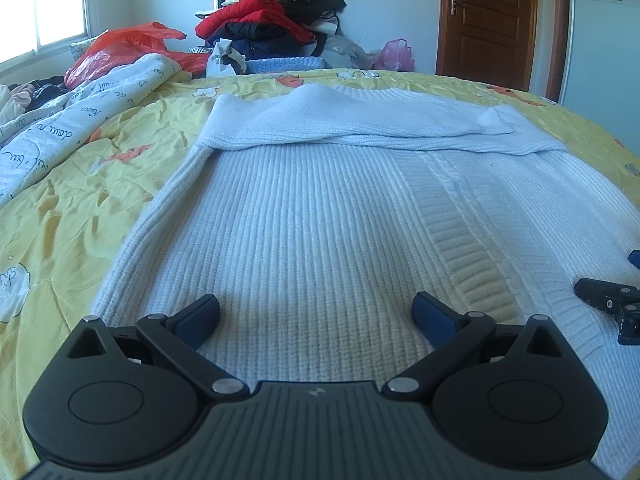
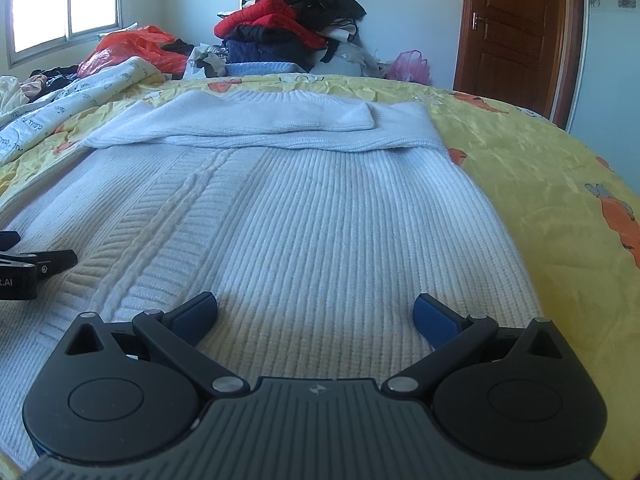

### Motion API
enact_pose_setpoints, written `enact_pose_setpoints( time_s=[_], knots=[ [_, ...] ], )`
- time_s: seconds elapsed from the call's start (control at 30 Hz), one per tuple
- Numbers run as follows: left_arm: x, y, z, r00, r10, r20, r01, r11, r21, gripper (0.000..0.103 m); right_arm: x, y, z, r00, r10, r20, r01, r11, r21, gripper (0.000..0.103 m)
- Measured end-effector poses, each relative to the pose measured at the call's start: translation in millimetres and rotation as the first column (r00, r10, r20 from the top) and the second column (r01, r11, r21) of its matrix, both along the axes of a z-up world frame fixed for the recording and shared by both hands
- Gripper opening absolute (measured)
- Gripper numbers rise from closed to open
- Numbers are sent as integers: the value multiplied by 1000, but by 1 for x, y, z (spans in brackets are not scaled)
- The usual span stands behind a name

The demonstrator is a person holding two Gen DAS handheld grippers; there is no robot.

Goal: Fold small clothes

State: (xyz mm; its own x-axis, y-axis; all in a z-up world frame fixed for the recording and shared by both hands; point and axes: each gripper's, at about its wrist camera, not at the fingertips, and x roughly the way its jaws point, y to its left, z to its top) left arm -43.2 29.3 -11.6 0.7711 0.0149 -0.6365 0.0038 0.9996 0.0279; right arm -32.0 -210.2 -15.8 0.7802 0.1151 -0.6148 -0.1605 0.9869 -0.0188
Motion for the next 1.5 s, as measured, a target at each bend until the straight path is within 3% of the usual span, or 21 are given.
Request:
enact_pose_setpoints(
  time_s=[0.53, 0.93, 1.5],
  knots=[
    [0, 1, 0, 1000, 3, 0, -3, 1000, 5, 103, -18, -1, 0, 1000, 11, 1, -11, 1000, 2, 101],
    [-28, -4, 1, 1000, 12, 0, -12, 1000, 13, 103, -23, -1, 1, 1000, 14, -2, -14, 1000, -2, 101],
    [-36, -4, 0, 1000, 1, 17, -1, 1000, 15, 103, -29, 1, 0, 1000, 19, -1, -19, 1000, -5, 101]
  ],
)
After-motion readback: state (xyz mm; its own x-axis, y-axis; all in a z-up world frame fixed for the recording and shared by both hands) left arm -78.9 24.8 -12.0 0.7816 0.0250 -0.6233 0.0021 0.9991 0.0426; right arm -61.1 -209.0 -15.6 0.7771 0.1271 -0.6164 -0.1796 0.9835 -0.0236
